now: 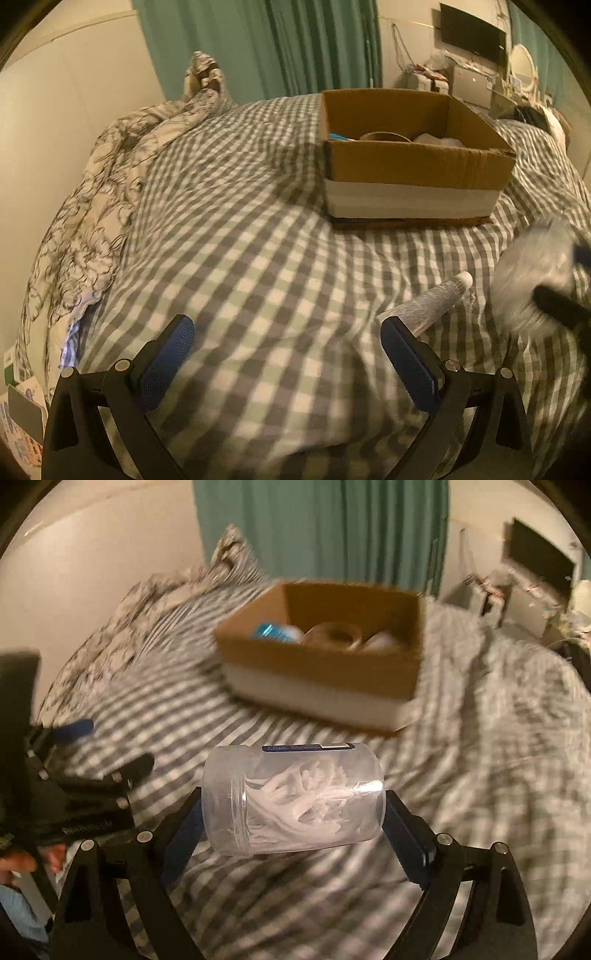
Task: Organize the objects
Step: 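Grasp the clear jar with the right tool and lift it, then grasp the white tube with the left tool while the right tool holds the jar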
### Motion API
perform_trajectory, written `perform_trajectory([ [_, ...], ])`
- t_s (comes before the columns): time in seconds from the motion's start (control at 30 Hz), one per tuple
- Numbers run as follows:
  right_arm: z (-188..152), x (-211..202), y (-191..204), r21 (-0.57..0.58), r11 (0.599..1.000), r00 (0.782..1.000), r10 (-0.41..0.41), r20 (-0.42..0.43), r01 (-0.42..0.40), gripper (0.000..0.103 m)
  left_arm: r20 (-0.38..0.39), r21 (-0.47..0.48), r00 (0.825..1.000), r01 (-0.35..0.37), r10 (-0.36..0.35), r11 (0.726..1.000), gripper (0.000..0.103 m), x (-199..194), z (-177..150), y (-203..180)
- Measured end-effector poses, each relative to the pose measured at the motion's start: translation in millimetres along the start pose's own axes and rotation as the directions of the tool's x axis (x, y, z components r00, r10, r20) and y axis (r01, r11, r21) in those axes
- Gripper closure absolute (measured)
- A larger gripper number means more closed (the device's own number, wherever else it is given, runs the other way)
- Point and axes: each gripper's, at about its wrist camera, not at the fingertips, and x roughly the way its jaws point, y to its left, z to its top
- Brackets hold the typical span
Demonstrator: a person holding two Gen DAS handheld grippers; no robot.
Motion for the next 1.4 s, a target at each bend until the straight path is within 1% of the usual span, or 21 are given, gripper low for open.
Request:
perform_trajectory([
  [0.1, 4, -14, -18, 0.027, 0.998, 0.998, -0.049, 0.032, 0.049, 0.012, -0.008, 0.068, 0.999, 0.031, -0.031, 0.997, 0.000, 7, 5, -25],
  [0.2, 4, -16, -34, 0.073, 0.997, 0.999, -0.038, 0.034, 0.035, 0.012, -0.028, 0.135, 0.997, 0.080, -0.077, 0.988, 0.000, 17, 11, -53],
  [0.27, 3, -17, -43, 0.093, 0.995, 0.999, -0.034, 0.033, 0.031, 0.012, -0.023, 0.167, 0.996, 0.084, -0.081, 0.982, 0.000, 23, 16, -68],
  [0.33, 1, -16, -50, 0.109, 0.994, 0.999, -0.033, 0.030, 0.029, 0.012, -0.022, 0.202, 0.994, 0.106, -0.103, 0.974, 0.000, 30, 21, -82],
  [0.4, 1, -16, -59, 0.131, 0.991, 0.999, -0.027, 0.026, 0.023, 0.012, -0.053, 0.220, 0.989, 0.144, -0.135, 0.965, 0.000, 42, 25, -94],
  [0.53, -2, -14, -69, 0.164, 0.986, 1.000, -0.015, 0.025, 0.011, 0.012, -0.135, 0.270, 0.978, 0.194, -0.162, 0.943, 0.002, 66, 22, -114],
  [0.57, -2, -14, -71, 0.171, 0.985, 1.000, -0.012, 0.023, 0.008, 0.012, -0.156, 0.281, 0.974, 0.204, -0.165, 0.938, 0.005, 71, 19, -117],
  [0.6, -3, -13, -72, 0.174, 0.985, 1.000, -0.011, 0.021, 0.007, 0.012, -0.175, 0.287, 0.970, 0.216, -0.171, 0.933, 0.013, 74, 17, -119],
  [0.63, -3, -13, -72, 0.177, 0.984, 1.000, -0.007, 0.020, 0.004, 0.012, -0.182, 0.288, 0.966, 0.229, -0.182, 0.930, 0.024, 75, 16, -120],
  [0.67, -3, -12, -72, 0.177, 0.984, 1.000, -0.006, 0.018, 0.003, 0.012, -0.179, 0.286, 0.964, 0.240, -0.194, 0.928, 0.032, 73, 16, -120],
  [0.7, -3, -12, -71, 0.176, 0.984, 1.000, -0.006, 0.017, 0.002, 0.012, -0.178, 0.288, 0.961, 0.258, -0.213, 0.922, 0.052, 70, 16, -120],
  [0.73, -3, -12, -71, 0.174, 0.985, 1.000, -0.007, 0.016, 0.004, 0.012, -0.181, 0.290, 0.956, 0.276, -0.230, 0.917, 0.059, 67, 16, -119],
  [0.77, -4, -13, -71, 0.173, 0.985, 1.000, -0.008, 0.016, 0.005, 0.012, -0.177, 0.289, 0.956, 0.277, -0.233, 0.917, 0.064, 65, 16, -119],
  [0.83, -4, -15, -70, 0.170, 0.985, 1.000, -0.011, 0.021, 0.007, 0.012, -0.161, 0.279, 0.962, 0.257, -0.219, 0.925, 0.079, 57, 15, -114],
  [0.87, -4, -17, -70, 0.171, 0.985, 1.000, -0.011, 0.024, 0.007, 0.012, -0.156, 0.268, 0.961, 0.263, -0.227, 0.927, 0.082, 54, 16, -111],
  [0.97, -4, -24, -70, 0.170, 0.985, 0.999, -0.026, 0.032, 0.020, 0.012, -0.125, 0.210, 0.953, 0.296, -0.274, 0.932, 0.082, 35, 21, -94],
  [1.1, -1, -39, -67, 0.160, 0.986, 0.997, -0.054, 0.055, 0.045, 0.012, -0.048, 0.180, 0.958, 0.286, -0.282, 0.941, 0.082, 0, 35, -72],
  [1.2, 6, -56, -65, 0.148, 0.987, 0.994, -0.072, 0.083, 0.059, 0.012, 0.003, 0.167, 0.953, 0.297, -0.301, 0.940, 0.082, -24, 59, -63],
  [1.27, 17, -69, -62, 0.131, 0.988, 0.989, -0.097, 0.113, 0.082, 0.012, 0.047, 0.168, 0.953, 0.287, -0.298, 0.943, 0.082, -41, 73, -55],
  [1.33, 31, -81, -58, 0.113, 0.989, 0.982, -0.117, 0.147, 0.100, 0.012, 0.082, 0.169, 0.954, 0.272, -0.289, 0.947, 0.082, -50, 89, -50],
  [1.4, 47, -89, -54, 0.094, 0.990, 0.978, -0.116, 0.175, 0.100, 0.012, 0.111, 0.168, 0.952, 0.265, -0.285, 0.950, 0.082, -60, 105, -48],
])
